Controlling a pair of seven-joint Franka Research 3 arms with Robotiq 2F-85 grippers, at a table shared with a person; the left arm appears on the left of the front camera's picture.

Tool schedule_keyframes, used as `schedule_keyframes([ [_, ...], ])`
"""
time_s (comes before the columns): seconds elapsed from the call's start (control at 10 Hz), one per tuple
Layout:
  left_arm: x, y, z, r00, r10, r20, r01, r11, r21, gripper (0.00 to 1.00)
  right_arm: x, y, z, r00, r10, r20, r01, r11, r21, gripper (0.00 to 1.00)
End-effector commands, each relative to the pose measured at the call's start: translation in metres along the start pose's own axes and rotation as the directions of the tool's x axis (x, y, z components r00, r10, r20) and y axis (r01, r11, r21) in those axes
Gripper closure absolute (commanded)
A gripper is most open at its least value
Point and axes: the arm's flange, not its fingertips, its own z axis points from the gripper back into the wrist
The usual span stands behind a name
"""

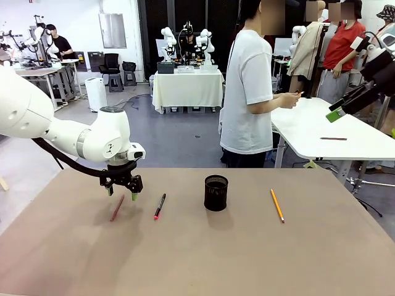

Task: Place the pens into the pen holder.
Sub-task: Pick up a writing instrument from the table and place it into the Pen holder.

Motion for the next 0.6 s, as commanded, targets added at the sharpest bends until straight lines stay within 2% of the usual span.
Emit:
schedule_keyframes([
  [0.0, 0.0047, 0.0050, -0.0039, 1.000, 0.020, 0.005, -0.020, 1.000, 0.011, 0.20, 0.0010, 0.0009, 0.0003, 1.000, -0.006, 0.007, 0.006, 1.000, 0.005, 0.00],
  [0.4, 0.0043, 0.0083, -0.0089, 0.999, 0.045, -0.026, -0.045, 0.999, 0.008, 1.00, 0.0010, 0.0009, 0.0003, 1.000, -0.006, 0.007, 0.006, 1.000, 0.005, 0.00],
  [0.5, 0.0039, 0.0088, -0.0078, 0.998, 0.048, -0.031, -0.048, 0.999, 0.011, 1.00, 0.0010, 0.0009, 0.0003, 1.000, -0.006, 0.007, 0.006, 1.000, 0.005, 0.00],
])
